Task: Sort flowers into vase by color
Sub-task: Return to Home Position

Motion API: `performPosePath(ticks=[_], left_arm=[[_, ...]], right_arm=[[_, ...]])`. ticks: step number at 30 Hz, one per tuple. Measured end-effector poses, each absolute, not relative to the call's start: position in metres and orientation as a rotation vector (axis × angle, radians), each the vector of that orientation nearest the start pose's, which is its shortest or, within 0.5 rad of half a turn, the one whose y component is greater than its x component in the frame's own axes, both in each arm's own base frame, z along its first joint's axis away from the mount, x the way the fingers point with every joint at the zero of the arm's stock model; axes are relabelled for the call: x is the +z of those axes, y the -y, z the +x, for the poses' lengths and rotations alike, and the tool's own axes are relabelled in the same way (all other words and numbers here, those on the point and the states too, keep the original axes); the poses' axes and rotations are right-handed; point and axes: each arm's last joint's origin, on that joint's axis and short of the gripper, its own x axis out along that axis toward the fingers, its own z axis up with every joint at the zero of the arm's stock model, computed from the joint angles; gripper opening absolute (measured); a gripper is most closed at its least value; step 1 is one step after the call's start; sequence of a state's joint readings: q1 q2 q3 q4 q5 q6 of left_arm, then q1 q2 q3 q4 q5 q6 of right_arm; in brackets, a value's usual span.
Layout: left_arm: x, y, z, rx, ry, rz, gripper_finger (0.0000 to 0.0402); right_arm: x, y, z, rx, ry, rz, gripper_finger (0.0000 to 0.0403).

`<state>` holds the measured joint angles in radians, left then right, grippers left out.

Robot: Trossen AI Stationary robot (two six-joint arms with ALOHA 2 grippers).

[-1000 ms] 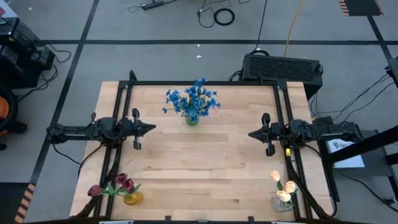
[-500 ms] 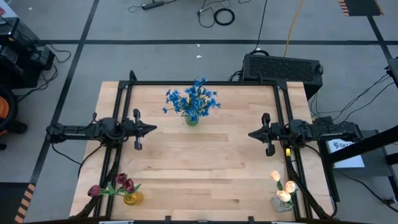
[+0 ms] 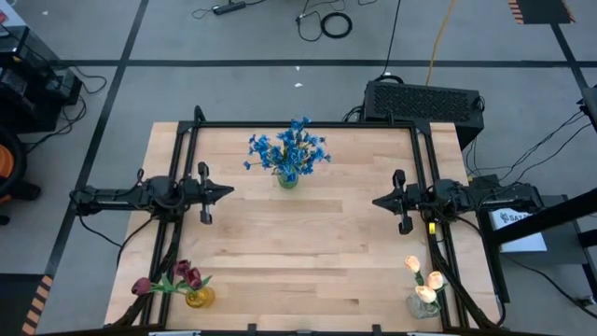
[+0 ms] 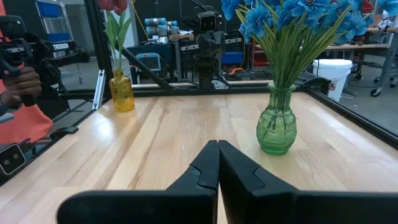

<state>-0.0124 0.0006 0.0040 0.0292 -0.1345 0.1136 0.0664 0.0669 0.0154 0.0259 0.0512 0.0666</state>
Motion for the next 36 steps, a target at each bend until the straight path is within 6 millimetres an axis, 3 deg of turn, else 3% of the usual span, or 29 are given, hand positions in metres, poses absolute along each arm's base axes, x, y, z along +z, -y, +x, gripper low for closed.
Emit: performPosePath(ticks=[36], left_arm=[[0.167, -0.0024, 0.0986, 0.117, 0.015, 0.11, 0.003]], right_arm=[[0.1664, -0.0051, 0.1009, 0.011, -0.019, 0.063, 0.0]])
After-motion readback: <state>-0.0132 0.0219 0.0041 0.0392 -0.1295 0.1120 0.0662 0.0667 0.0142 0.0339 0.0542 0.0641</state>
